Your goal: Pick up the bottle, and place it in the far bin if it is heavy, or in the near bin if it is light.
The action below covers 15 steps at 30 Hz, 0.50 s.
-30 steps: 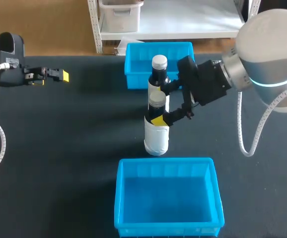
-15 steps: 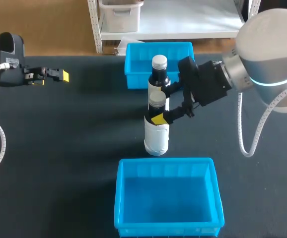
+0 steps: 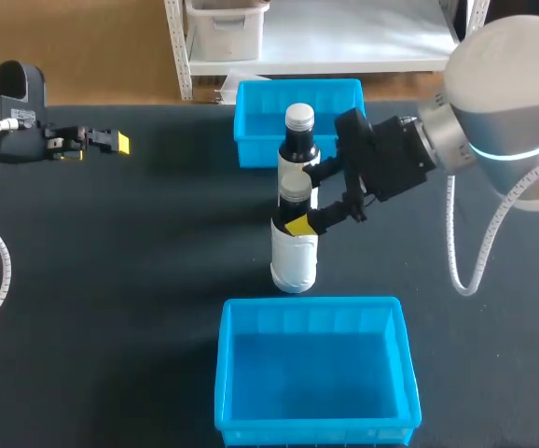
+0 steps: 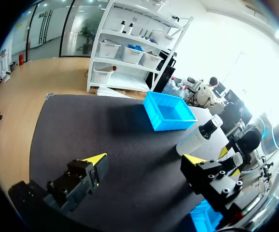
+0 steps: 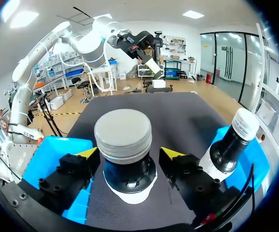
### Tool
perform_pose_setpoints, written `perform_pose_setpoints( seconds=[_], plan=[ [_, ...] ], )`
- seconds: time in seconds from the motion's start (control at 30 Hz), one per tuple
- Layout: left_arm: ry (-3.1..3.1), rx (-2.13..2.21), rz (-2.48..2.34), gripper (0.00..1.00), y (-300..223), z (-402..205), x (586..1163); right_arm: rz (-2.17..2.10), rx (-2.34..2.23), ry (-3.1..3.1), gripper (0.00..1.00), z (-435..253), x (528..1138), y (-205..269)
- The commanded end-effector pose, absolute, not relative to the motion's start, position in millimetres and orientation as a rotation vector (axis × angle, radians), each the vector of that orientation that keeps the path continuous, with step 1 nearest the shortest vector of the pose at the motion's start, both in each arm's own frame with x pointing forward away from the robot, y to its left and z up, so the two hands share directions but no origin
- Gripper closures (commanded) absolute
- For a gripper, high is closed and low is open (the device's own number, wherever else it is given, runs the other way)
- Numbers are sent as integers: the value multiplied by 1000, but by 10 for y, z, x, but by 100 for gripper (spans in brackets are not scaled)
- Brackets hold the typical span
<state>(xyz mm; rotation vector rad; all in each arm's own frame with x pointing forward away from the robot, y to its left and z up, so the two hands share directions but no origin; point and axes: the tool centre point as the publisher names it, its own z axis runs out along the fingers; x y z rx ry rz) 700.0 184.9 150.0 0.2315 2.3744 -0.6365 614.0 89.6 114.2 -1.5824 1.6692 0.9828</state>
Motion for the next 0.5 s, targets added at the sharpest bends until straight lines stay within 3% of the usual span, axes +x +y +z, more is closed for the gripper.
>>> perform_pose_setpoints(
  seconds=[0.03,0.13,0.23,0.5],
  plan=[
    [2374,231,-636,0,1850,1500,7000,988,-1583,1665,21,1143,6146,904],
    [2374,231,-636,0,1850,1500,7000,987,-1586,1660,27,1154,6142,909],
    [2374,231,-636,0,1850,1500,7000,986,-1587,1658,50,1160,6141,908],
    [2374,231,-636,0,1850,1500,7000,988,-1590,1658,53,1163,6129,912]
  ],
)
